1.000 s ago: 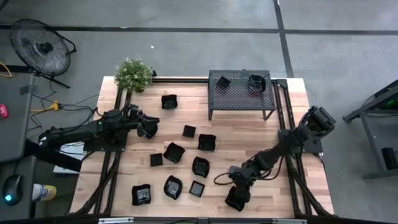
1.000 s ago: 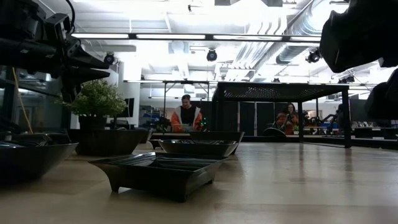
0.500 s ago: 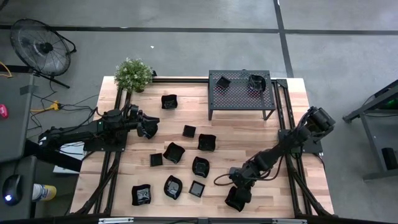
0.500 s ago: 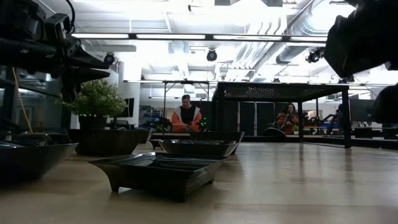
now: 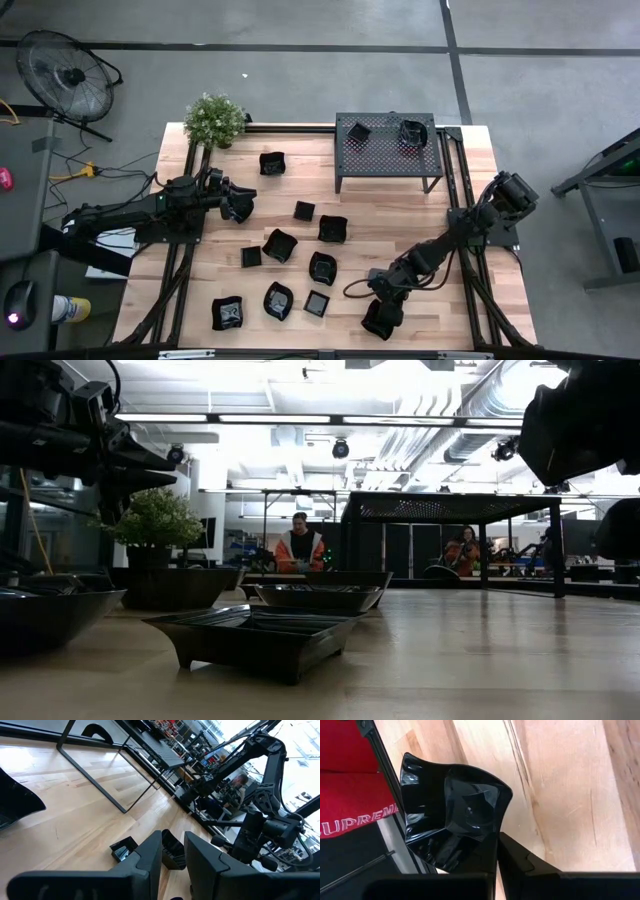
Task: Pick & Place Mini shaped plates
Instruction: Put the black distorted square plate on the shelf
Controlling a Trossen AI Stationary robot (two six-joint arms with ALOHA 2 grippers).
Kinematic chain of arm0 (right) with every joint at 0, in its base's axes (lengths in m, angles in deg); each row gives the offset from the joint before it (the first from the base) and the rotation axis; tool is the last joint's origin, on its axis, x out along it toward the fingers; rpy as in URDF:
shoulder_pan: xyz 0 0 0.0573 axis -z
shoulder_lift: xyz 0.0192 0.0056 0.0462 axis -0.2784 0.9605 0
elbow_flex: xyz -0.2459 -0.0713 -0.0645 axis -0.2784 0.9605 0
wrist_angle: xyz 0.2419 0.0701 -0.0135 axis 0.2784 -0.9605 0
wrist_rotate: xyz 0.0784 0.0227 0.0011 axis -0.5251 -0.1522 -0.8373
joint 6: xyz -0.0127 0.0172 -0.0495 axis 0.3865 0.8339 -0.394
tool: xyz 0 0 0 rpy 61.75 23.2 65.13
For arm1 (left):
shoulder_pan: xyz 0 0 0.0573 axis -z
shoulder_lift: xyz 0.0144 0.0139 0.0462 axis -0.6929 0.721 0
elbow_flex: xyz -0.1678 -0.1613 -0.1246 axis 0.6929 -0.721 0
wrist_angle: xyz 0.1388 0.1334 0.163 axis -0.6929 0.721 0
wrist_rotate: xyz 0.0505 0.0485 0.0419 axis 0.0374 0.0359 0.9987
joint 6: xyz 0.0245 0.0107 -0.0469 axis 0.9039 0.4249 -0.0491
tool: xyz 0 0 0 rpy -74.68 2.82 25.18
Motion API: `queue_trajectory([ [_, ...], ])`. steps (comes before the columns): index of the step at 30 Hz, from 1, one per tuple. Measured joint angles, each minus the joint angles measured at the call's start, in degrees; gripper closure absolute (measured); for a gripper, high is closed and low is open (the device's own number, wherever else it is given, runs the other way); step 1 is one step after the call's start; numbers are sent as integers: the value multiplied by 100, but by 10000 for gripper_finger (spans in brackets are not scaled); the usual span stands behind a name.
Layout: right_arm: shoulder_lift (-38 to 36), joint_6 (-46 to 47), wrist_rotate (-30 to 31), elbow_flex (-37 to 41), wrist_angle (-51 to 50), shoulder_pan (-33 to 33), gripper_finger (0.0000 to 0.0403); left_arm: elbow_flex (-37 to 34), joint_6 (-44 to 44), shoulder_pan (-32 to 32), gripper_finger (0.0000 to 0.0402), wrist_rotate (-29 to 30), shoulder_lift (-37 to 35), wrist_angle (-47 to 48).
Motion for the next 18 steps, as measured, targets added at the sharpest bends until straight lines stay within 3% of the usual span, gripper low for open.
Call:
queue_trajectory([
  [12, -63, 407, -91, 0, 197, 2, 401, 0, 1, -1, 321, 0, 0, 0],
  [18, -413, 660, 158, 0, 40, 2, 402, 0, 2, 0, 321, -1, 1, 0],
])
